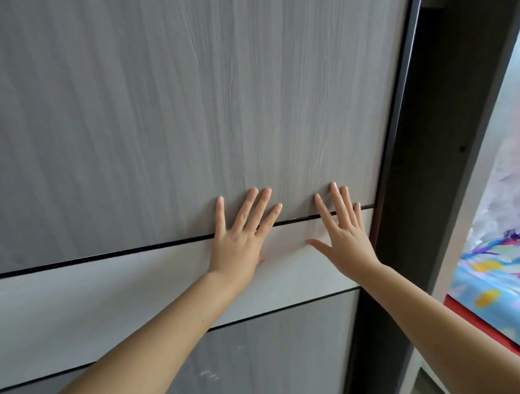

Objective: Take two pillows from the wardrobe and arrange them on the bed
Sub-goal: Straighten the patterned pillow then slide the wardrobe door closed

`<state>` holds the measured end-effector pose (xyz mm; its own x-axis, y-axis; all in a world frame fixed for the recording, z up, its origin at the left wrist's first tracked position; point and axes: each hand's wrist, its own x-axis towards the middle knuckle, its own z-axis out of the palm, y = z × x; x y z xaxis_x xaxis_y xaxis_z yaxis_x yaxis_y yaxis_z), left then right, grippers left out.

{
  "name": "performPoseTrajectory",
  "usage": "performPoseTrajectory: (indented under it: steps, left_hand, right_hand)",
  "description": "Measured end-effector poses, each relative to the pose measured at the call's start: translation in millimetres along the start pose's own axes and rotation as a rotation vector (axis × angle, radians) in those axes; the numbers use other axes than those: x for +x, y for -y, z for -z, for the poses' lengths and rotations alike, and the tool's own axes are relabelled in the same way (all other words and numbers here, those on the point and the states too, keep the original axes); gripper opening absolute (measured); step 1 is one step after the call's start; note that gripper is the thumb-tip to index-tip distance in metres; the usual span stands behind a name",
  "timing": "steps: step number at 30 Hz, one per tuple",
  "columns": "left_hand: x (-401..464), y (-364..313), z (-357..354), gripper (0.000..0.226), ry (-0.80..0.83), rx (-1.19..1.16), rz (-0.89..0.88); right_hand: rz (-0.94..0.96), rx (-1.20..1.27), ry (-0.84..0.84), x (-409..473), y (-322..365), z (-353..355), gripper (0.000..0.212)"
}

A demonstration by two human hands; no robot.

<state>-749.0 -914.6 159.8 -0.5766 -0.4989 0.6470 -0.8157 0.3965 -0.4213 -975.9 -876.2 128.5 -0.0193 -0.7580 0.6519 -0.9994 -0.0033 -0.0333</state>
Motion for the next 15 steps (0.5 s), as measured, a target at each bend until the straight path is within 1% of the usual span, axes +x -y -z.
performPoseTrajectory:
  steps: [3, 8, 15]
  left_hand:
    - [18, -29, -2, 0.128, -0.016, -0.007, -0.005]
    - [47, -71, -2, 0.125, 0.011, -0.037, -0.017]
    - [76, -110, -2, 0.118, 0.044, -0.072, -0.053]
  right_hand:
    - [0.0, 0.011, 0.004, -1, -36, 3, 0.096]
    - [-0.001, 0.007, -0.012, -2, -87, 10, 0.095]
    - [-0.007, -0.007, -0.025, -6, -135, 16, 0.095]
